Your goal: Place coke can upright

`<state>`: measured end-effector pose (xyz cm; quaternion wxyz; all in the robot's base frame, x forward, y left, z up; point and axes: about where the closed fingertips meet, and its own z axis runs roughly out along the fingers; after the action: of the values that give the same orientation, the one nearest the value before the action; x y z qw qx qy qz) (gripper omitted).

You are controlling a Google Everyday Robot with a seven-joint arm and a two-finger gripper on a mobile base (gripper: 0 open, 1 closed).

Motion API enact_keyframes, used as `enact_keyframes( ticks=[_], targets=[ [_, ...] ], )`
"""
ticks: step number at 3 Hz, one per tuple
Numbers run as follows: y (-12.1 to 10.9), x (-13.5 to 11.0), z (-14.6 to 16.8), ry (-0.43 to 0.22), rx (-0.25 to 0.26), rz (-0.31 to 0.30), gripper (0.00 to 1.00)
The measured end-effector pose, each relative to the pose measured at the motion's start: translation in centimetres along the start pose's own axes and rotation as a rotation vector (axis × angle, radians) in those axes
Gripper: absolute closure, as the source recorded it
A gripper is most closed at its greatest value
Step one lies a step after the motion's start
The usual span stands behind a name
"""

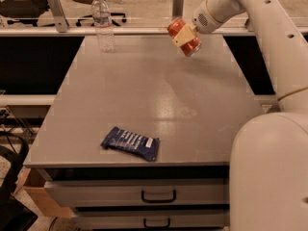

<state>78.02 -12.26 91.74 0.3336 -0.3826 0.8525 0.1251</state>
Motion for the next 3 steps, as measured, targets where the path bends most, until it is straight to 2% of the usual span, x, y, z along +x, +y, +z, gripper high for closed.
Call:
enact_keyframes(
  ticks=[1,2,3],
  targets=[
    [-0.5,0.0,-2.9,-0.125,-0.029,0.062,1.00],
    [-0.1,0.2,-5.8,-0.170,0.027,0.111,1.00],
    [2.4,0.1,-6.3,-0.243,0.037,0.145,1.00]
  ],
)
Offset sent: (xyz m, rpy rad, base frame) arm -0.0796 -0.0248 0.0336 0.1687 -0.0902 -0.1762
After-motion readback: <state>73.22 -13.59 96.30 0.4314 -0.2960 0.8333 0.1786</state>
